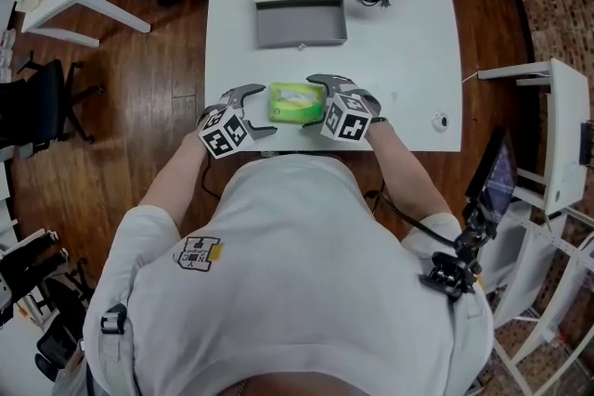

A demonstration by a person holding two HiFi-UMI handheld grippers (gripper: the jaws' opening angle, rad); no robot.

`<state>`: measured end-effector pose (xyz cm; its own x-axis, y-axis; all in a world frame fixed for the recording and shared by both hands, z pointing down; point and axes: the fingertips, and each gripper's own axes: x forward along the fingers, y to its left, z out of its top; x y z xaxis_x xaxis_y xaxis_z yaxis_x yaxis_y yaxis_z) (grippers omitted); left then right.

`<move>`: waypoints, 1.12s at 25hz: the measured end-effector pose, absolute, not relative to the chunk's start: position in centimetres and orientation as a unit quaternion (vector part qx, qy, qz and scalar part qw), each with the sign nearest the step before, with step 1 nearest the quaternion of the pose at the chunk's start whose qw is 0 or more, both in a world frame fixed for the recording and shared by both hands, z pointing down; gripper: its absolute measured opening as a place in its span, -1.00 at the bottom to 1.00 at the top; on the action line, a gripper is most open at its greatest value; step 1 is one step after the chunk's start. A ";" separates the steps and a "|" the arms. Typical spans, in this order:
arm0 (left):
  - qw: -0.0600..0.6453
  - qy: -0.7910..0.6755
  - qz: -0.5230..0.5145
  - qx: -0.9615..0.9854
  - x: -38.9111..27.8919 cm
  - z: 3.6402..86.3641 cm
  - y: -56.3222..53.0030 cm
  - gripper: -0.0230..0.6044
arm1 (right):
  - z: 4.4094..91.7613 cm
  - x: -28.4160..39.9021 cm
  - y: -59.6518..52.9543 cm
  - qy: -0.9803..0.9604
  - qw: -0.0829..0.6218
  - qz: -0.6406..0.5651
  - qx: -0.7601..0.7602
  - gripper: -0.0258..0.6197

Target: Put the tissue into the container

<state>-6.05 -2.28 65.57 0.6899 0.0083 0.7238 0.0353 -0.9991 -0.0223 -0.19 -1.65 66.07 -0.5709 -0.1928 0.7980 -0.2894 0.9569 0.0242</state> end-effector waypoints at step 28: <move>0.052 0.036 -0.363 -0.930 -2.9 62.0 -10.3 0.45 | 59.1 5.7 -17.6 -0.844 0.499 -0.087 0.177 0.04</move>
<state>-2.94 -10.33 62.02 0.7341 -0.1051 0.6709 -0.0299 -0.9920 -0.1228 5.67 -17.62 59.10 -0.4400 -0.3852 0.8112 -0.2123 0.9224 0.3228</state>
